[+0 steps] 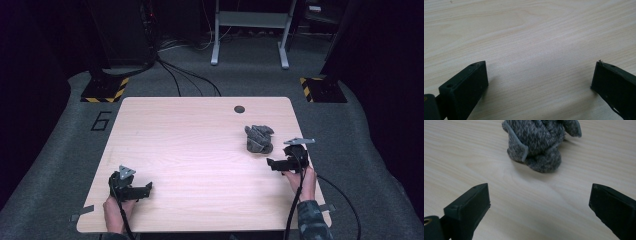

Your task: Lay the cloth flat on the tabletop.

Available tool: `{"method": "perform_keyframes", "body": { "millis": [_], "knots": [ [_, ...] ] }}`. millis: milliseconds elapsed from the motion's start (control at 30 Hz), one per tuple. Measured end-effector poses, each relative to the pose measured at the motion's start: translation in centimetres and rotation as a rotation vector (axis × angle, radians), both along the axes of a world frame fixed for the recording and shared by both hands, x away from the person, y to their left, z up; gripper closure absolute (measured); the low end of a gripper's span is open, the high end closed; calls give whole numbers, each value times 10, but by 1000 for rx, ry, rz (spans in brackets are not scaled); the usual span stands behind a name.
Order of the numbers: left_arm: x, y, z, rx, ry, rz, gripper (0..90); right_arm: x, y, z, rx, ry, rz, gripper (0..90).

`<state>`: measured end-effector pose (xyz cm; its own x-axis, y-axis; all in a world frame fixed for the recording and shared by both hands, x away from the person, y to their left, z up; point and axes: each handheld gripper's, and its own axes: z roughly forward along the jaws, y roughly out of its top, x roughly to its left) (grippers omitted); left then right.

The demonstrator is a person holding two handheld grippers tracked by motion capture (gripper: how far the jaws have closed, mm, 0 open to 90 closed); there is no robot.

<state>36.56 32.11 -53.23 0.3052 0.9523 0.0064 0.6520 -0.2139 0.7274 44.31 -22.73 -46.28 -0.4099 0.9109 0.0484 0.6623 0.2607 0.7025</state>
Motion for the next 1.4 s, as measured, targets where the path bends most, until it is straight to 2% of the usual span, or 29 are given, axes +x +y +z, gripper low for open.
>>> {"method": "perform_keyframes", "body": {
  "millis": [33,67,133,167,200,267,433,667,700,767,800,833,900,933,967,1033,1067,1167,1200,1400],
  "knots": [
    [0,0,0,0,0,0,4,0,0,0,0,0,0,29],
    [0,0,0,0,0,0,4,10,6,3,5,13,-6,32],
    [0,0,0,0,0,0,4,20,11,5,-7,10,1,34],
    [0,0,0,-2,-1,1,4,20,11,5,-7,10,1,34],
    [0,0,0,1,-1,2,5,29,14,7,-13,10,11,41],
    [0,0,0,-2,-2,0,4,32,16,9,-15,8,12,47],
    [0,0,0,-1,-2,0,4,55,26,11,-31,20,25,60],
    [0,0,0,-1,-1,0,5,72,40,10,-61,18,29,110],
    [0,0,0,-1,-2,0,5,76,44,9,-71,12,32,145],
    [0,0,0,-1,-1,0,5,77,47,8,-84,7,38,150],
    [0,0,0,-1,-2,1,5,78,50,7,-107,10,39,165],
    [0,0,0,-1,-1,0,5,81,55,2,-131,15,45,209],
    [0,0,0,-1,-1,0,5,82,57,-1,-139,37,33,252],
    [0,0,0,-1,-1,0,5,82,57,-1,-139,37,33,252],
    [0,0,0,-1,-1,1,5,84,58,-3,-146,31,36,290],
    [0,0,0,-1,-1,0,5,87,58,-7,-166,28,31,444],
    [0,0,0,-3,-1,1,5,87,58,-7,-166,28,31,444],
    [0,0,0,-1,-1,1,5,86,57,-7,-162,19,33,647],
    [0,0,0,-1,-1,0,5,85,58,-6,-155,24,21,682],
    [0,0,0,-1,-1,0,5,86,56,-5,-152,-3,37,766]
  ]
}}
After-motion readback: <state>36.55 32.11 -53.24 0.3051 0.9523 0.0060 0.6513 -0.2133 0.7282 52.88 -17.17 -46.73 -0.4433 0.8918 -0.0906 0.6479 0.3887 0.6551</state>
